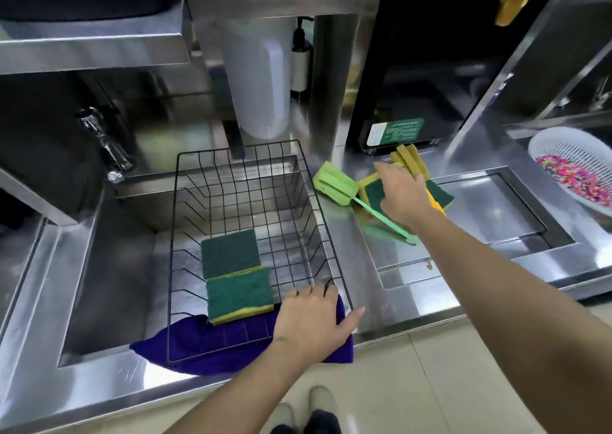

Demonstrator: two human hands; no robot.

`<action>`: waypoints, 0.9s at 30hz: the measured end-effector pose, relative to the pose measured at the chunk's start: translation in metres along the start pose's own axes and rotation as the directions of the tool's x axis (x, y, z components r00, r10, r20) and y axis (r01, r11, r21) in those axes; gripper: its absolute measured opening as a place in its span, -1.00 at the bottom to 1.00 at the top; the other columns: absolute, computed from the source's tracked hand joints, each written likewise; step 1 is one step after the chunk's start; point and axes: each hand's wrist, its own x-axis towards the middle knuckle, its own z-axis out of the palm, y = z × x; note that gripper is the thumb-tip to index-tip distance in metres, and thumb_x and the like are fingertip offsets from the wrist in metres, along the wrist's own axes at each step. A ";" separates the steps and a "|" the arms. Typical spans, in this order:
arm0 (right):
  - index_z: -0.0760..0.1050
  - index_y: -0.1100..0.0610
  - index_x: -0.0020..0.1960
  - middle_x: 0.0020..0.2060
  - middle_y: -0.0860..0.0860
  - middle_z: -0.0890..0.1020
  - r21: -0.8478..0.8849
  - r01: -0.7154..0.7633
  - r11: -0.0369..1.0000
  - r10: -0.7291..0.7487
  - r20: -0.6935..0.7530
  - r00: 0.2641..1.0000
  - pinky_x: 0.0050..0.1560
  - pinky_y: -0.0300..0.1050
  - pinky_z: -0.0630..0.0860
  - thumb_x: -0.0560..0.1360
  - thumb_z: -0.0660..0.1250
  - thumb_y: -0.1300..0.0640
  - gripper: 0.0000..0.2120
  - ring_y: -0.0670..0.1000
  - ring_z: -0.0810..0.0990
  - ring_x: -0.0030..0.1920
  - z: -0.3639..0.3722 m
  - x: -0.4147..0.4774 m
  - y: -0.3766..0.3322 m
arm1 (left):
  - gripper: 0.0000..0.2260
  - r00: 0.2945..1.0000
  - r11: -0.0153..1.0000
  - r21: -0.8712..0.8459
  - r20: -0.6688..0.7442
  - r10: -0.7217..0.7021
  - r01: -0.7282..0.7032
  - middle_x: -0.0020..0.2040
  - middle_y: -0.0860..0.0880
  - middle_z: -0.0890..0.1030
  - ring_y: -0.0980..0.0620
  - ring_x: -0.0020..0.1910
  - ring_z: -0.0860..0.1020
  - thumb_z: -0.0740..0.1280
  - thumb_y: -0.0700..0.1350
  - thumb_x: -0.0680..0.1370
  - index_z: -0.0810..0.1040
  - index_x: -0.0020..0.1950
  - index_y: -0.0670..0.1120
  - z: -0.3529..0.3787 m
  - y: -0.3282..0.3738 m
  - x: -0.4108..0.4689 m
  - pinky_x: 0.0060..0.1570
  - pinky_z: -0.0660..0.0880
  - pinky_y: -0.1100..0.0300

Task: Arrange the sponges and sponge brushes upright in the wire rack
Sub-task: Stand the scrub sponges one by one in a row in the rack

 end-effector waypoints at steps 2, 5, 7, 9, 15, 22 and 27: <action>0.00 0.08 0.49 0.52 0.01 0.14 -0.129 0.064 0.990 -0.056 0.067 0.996 0.33 0.13 0.17 0.42 0.19 0.35 -0.29 0.02 0.05 0.51 0.001 0.007 0.006 | -0.29 1.000 1.000 -0.014 -0.007 -0.010 0.010 0.08 -0.09 0.58 -0.09 0.04 0.51 -0.23 0.36 0.43 0.44 0.13 -0.09 0.001 0.000 0.000 0.01 0.39 0.00; -0.11 0.03 0.51 0.52 0.00 0.11 -0.273 0.133 0.953 -0.089 0.170 0.981 0.35 0.17 0.14 0.45 0.17 0.31 -0.26 0.03 -0.01 0.52 0.004 0.015 0.012 | -0.31 1.000 0.999 -0.023 -0.009 -0.025 0.025 0.07 -0.10 0.58 -0.10 0.03 0.51 -0.20 0.37 0.44 0.45 0.10 -0.10 0.001 0.000 0.001 0.01 0.42 -0.03; -0.10 0.02 0.51 0.46 0.08 0.23 -0.350 0.157 0.924 -0.103 0.168 0.980 0.31 0.16 0.18 0.47 0.18 0.23 -0.28 0.12 0.11 0.47 0.010 0.016 0.013 | -0.32 1.000 0.999 -0.024 -0.006 -0.030 0.030 0.07 -0.11 0.58 -0.11 0.03 0.51 -0.19 0.37 0.45 0.45 0.10 -0.10 0.001 -0.001 0.002 0.01 0.42 -0.03; 0.02 0.01 0.47 0.33 0.15 0.34 -0.431 0.159 0.888 -0.125 0.105 0.987 0.23 0.11 0.24 0.45 0.23 0.15 -0.34 0.18 0.27 0.32 0.013 0.015 0.012 | -0.33 0.999 0.999 -0.023 -0.005 -0.033 0.032 0.12 -0.11 0.57 -0.11 0.04 0.51 -0.17 0.36 0.45 0.45 0.12 -0.10 0.000 -0.001 0.002 0.02 0.42 -0.03; 0.38 0.18 0.09 0.08 0.18 0.42 -0.478 0.057 0.877 -0.133 -0.128 0.983 0.04 0.01 0.32 0.36 0.29 0.16 -0.68 0.17 0.39 0.08 0.006 0.014 0.009 | -0.37 0.999 0.999 -0.012 -0.016 -0.040 0.040 0.09 -0.08 0.58 -0.09 0.00 0.53 -0.11 0.35 0.47 0.46 0.10 -0.09 -0.003 0.001 0.002 -0.04 0.42 0.02; 0.32 0.27 0.17 0.10 0.23 0.45 0.436 -0.004 0.900 0.197 -0.399 0.895 0.03 0.05 0.38 0.38 0.41 0.05 -0.51 0.24 0.45 0.08 -0.040 0.026 0.002 | -0.42 0.997 0.998 0.011 -0.023 -0.069 0.069 -0.04 -0.06 0.60 -0.08 -0.09 0.53 -0.05 0.38 0.47 0.47 0.00 -0.08 -0.004 0.001 0.000 -0.07 0.40 0.03; 0.12 -0.12 0.39 0.03 0.02 0.57 0.865 0.151 0.478 0.173 -0.261 0.950 0.00 0.03 0.54 0.37 0.41 0.01 -0.30 0.10 0.59 -0.01 -0.048 0.020 -0.043 | -0.37 0.994 0.996 -0.003 -0.067 -0.088 0.088 -0.04 -0.08 0.61 -0.09 -0.05 0.52 -0.07 0.39 0.45 0.50 0.01 -0.09 -0.006 -0.010 -0.009 -0.03 0.36 0.02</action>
